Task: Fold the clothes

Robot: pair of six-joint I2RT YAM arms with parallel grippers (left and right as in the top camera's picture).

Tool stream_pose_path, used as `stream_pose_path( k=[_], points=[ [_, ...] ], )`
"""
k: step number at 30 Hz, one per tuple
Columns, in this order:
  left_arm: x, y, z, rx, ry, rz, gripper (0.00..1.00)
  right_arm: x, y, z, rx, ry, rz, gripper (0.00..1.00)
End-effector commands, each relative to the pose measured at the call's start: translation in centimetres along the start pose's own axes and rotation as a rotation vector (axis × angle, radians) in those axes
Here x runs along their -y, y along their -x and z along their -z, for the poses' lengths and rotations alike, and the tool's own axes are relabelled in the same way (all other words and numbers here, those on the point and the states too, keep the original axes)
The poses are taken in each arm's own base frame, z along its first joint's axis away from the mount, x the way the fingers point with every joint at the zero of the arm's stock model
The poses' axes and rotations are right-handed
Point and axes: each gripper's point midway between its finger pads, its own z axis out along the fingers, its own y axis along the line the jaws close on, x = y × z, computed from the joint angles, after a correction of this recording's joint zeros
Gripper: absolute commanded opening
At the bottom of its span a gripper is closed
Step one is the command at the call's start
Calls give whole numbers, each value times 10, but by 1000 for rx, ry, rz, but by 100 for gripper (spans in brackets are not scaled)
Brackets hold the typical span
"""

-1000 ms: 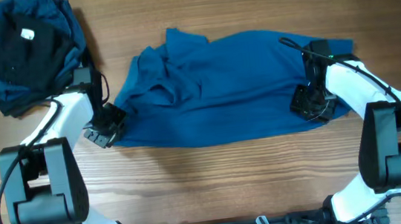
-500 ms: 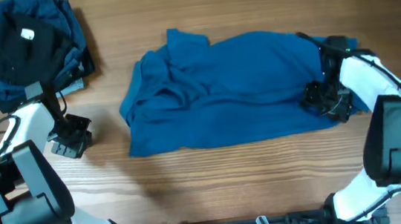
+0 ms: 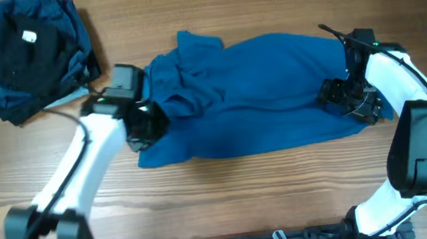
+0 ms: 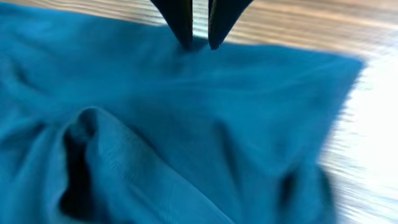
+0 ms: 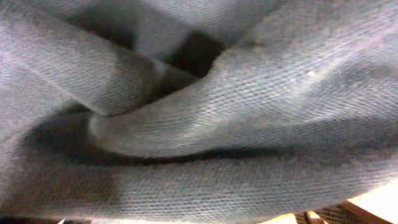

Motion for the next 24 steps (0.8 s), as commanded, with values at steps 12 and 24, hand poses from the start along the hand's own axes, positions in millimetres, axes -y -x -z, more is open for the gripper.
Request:
stream_pose_path(
  k=[12,24],
  points=[
    [-44,6,-75,-106,223,68,11,-5,-1,7,-36,28,45,99],
    [-139,59,-47,-52,269,387,9,-2,-1,26,-59,11,39,99]
  ],
)
